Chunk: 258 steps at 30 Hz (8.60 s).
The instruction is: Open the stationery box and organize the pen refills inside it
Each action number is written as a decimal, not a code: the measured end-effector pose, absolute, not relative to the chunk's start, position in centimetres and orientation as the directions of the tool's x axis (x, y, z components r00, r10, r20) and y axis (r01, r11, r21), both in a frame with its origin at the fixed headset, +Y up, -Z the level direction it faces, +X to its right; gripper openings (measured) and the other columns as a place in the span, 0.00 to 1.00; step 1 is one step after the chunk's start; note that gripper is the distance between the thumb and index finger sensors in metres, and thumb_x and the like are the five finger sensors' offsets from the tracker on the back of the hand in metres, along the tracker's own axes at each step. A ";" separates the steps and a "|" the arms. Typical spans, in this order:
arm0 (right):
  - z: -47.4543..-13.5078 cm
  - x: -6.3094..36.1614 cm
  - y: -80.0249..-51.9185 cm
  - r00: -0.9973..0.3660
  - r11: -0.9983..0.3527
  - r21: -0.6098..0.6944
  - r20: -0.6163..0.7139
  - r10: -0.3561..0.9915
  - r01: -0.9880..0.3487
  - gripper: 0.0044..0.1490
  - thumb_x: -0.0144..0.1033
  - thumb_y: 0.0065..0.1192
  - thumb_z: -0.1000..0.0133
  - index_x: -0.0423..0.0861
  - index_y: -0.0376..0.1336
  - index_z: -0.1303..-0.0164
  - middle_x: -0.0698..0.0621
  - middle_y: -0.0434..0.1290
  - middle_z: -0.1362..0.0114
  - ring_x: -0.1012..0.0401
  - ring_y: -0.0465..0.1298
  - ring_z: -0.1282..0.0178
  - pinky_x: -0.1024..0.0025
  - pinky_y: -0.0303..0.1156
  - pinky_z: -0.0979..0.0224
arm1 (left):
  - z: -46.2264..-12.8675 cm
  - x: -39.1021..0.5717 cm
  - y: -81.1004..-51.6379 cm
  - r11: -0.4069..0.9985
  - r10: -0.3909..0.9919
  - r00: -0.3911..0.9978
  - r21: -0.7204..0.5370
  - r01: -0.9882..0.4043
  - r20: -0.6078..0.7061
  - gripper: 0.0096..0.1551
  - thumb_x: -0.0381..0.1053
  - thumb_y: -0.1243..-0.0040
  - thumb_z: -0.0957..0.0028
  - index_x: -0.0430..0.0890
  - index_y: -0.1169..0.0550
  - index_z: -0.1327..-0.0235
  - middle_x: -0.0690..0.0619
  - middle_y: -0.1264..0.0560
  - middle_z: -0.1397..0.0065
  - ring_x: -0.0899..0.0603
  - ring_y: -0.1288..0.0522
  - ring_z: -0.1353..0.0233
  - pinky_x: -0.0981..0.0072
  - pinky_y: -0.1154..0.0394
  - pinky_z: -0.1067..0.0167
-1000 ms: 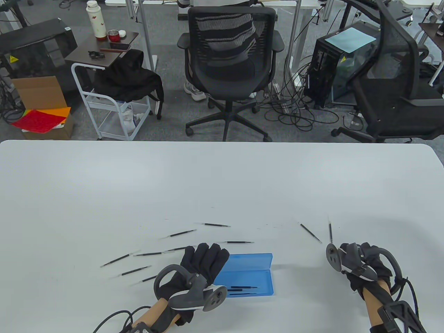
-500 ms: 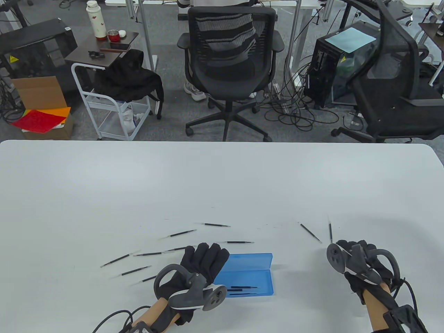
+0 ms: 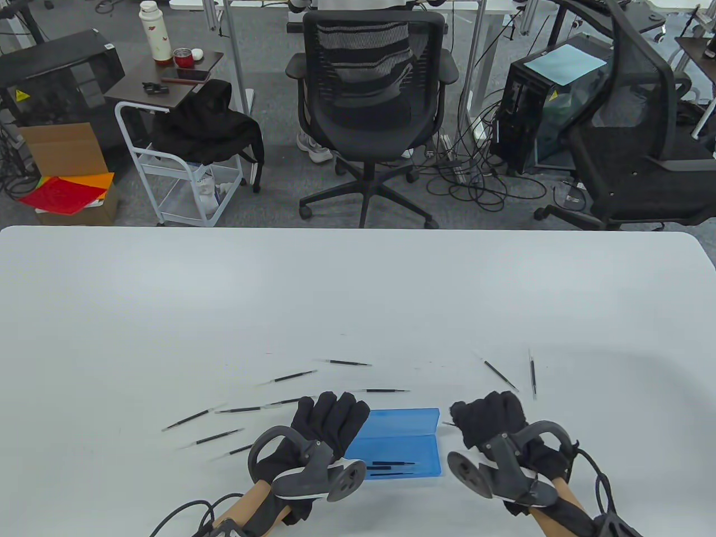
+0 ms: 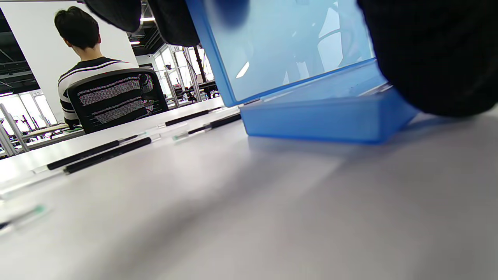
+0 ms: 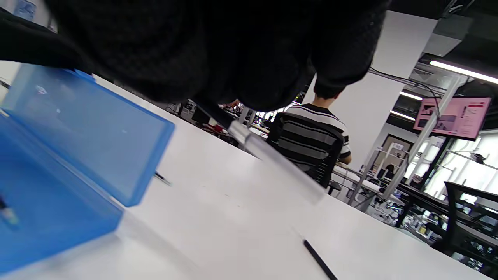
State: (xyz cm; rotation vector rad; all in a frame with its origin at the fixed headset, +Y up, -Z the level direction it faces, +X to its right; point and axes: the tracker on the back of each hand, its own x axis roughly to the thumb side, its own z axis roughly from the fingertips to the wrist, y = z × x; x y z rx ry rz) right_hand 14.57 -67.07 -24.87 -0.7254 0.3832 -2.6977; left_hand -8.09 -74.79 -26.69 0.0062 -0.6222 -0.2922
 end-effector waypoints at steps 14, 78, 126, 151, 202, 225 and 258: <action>-22.9 5.1 -71.8 -0.695 -0.914 -0.331 0.600 -0.396 0.234 0.37 0.39 0.77 0.55 0.48 0.66 0.34 0.53 0.83 0.42 0.52 0.84 0.41 0.43 0.75 0.27 | -26.7 -8.1 -74.8 0.959 -0.271 0.772 0.095 0.266 0.575 0.79 0.75 0.37 0.64 0.41 0.65 0.16 0.37 0.59 0.10 0.26 0.47 0.13 0.27 0.45 0.23; -39.7 9.5 -71.4 -0.824 -0.979 -0.093 0.528 -0.204 0.183 0.35 0.40 0.77 0.56 0.55 0.69 0.35 0.56 0.85 0.40 0.54 0.83 0.37 0.46 0.73 0.23 | -25.9 -7.8 -74.8 0.943 -0.331 0.753 0.164 0.290 0.569 0.79 0.73 0.37 0.63 0.41 0.65 0.15 0.37 0.55 0.10 0.27 0.41 0.16 0.28 0.43 0.23; -39.9 7.6 -75.1 -0.734 -0.961 -0.090 0.628 -0.258 0.261 0.32 0.39 0.79 0.55 0.54 0.69 0.39 0.59 0.85 0.46 0.56 0.86 0.42 0.46 0.76 0.25 | -25.8 -7.8 -74.9 0.944 -0.328 0.755 0.161 0.290 0.567 0.79 0.73 0.38 0.63 0.41 0.66 0.15 0.37 0.55 0.10 0.27 0.42 0.15 0.27 0.43 0.23; -37.1 10.4 -67.7 -0.753 -0.964 -0.252 0.616 -0.231 0.090 0.36 0.40 0.79 0.56 0.51 0.68 0.37 0.55 0.84 0.44 0.54 0.84 0.42 0.44 0.75 0.25 | -25.9 -7.8 -74.9 0.946 -0.322 0.756 0.155 0.286 0.569 0.79 0.73 0.38 0.63 0.41 0.66 0.15 0.37 0.56 0.10 0.27 0.42 0.15 0.28 0.43 0.23; -24.0 7.6 -74.3 -0.673 -0.912 -0.370 0.631 -0.387 0.178 0.37 0.42 0.77 0.55 0.51 0.67 0.34 0.56 0.84 0.43 0.55 0.84 0.42 0.46 0.76 0.27 | -26.4 -7.9 -74.9 0.953 -0.293 0.765 0.116 0.279 0.574 0.80 0.74 0.37 0.64 0.41 0.66 0.15 0.38 0.57 0.10 0.27 0.45 0.14 0.27 0.44 0.23; -30.4 16.5 -66.0 -0.921 -0.945 -0.326 0.367 -0.131 0.005 0.35 0.40 0.76 0.54 0.51 0.68 0.35 0.55 0.85 0.43 0.54 0.84 0.42 0.46 0.76 0.27 | -26.3 -7.9 -74.9 0.954 -0.293 0.765 0.116 0.278 0.573 0.80 0.74 0.37 0.64 0.41 0.66 0.16 0.38 0.57 0.10 0.27 0.45 0.14 0.27 0.44 0.23; -42.8 21.7 -75.3 -0.915 -0.918 0.148 -0.118 -0.386 0.368 0.40 0.43 0.76 0.55 0.51 0.66 0.29 0.49 0.82 0.33 0.48 0.80 0.32 0.43 0.71 0.23 | -26.4 -8.0 -74.9 0.954 -0.291 0.762 0.117 0.276 0.578 0.80 0.74 0.37 0.64 0.41 0.66 0.15 0.38 0.57 0.10 0.27 0.44 0.14 0.27 0.44 0.23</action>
